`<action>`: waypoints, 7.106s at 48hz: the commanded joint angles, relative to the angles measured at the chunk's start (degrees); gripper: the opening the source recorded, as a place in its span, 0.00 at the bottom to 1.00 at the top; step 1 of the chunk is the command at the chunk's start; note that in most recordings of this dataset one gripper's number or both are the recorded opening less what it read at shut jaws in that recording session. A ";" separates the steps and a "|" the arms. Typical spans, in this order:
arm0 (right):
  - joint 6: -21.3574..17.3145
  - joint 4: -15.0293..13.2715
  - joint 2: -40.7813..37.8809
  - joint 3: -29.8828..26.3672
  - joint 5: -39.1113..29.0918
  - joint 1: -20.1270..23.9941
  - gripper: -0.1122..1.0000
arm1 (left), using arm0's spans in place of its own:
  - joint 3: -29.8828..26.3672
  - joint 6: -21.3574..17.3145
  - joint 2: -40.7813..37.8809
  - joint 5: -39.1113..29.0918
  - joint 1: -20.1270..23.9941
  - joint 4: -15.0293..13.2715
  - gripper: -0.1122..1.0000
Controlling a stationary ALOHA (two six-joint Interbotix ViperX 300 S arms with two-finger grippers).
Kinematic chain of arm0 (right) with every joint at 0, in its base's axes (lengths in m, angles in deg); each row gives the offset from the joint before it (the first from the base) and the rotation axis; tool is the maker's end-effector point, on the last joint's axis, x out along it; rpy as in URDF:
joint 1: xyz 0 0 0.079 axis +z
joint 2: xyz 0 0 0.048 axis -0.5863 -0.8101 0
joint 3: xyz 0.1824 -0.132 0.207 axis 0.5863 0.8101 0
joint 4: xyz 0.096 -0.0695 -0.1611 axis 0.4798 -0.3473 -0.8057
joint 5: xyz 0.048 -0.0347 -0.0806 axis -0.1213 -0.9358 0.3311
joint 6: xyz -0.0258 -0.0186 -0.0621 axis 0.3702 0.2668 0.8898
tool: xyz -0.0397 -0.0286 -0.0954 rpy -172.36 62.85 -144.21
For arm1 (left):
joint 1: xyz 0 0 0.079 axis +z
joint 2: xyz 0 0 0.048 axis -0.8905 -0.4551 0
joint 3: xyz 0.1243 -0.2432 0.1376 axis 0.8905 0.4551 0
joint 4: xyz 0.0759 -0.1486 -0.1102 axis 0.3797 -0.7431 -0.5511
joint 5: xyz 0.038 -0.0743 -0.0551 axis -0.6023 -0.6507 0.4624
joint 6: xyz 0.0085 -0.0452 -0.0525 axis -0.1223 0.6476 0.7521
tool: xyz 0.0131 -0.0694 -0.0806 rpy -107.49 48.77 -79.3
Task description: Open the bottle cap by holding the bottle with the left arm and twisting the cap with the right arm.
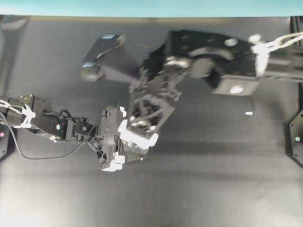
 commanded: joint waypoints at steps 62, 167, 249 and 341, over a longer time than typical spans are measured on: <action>7.73 3.16 -3.60 -1.85 -0.26 -0.53 0.12 | -0.26 0.09 0.00 0.26 0.09 0.18 0.87; 10.63 -4.39 -5.98 -3.34 -2.72 1.41 0.46 | 0.18 0.00 -1.67 0.00 -0.35 0.18 0.87; 49.92 -6.15 2.46 6.42 3.96 3.16 0.85 | 0.18 0.09 -2.11 0.00 -0.35 0.18 0.87; -16.96 -4.22 -5.89 -4.66 -3.25 1.67 0.61 | 0.18 0.79 -2.11 0.18 -0.53 0.18 0.87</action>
